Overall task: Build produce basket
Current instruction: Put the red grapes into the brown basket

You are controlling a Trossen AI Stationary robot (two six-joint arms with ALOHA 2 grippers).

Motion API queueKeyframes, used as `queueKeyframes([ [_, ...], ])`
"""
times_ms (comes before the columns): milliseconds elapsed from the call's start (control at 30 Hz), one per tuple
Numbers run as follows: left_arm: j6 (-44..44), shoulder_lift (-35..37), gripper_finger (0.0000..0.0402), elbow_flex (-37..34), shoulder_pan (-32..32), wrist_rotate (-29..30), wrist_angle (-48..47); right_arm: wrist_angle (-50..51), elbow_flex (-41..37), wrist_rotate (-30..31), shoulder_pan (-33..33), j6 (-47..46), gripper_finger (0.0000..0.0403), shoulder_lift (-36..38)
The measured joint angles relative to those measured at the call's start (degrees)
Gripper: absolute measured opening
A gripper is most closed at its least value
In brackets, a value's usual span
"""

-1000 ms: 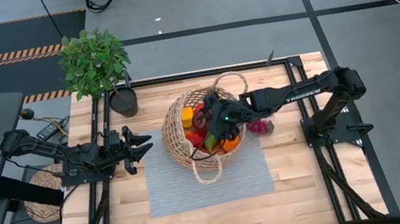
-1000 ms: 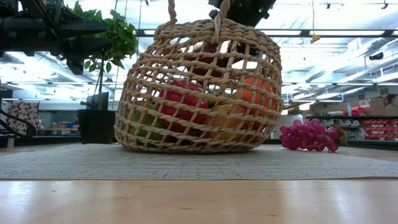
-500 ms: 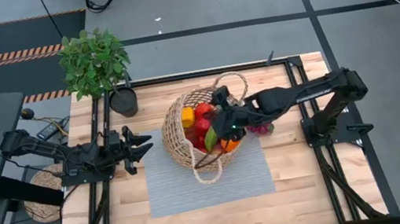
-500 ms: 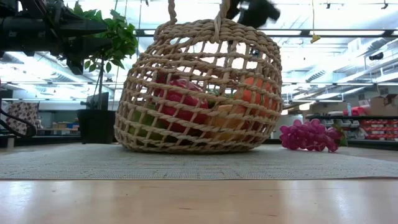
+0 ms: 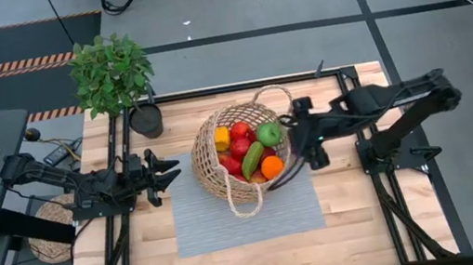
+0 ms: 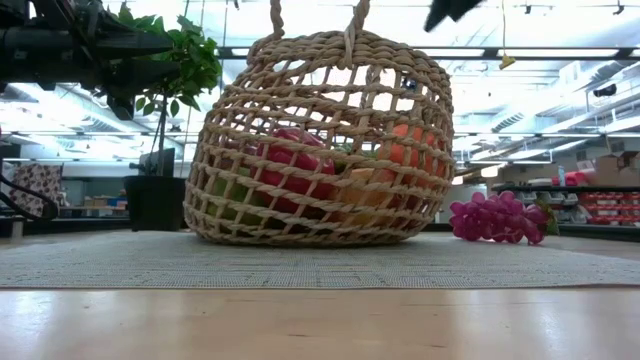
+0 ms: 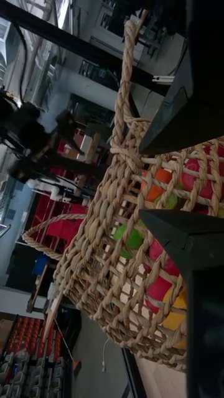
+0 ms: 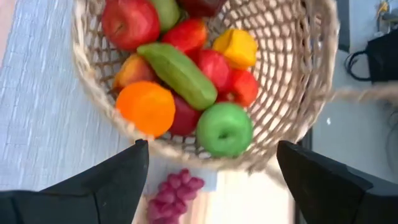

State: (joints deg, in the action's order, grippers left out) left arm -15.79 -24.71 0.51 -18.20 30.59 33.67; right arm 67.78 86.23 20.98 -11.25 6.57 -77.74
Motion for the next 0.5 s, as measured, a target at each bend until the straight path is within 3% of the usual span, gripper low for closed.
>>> queueKeyframes([
  [267,0.0,-0.02,0.016,0.0,0.0,0.0,-0.02,-13.49,-26.52,-0.77,1.36,-3.81,0.0354,12.5],
  [500,0.0,-0.02,0.016,0.0,0.02,0.0,-0.04,-19.64,-40.62,-6.13,9.47,-3.13,0.0354,12.13],
])
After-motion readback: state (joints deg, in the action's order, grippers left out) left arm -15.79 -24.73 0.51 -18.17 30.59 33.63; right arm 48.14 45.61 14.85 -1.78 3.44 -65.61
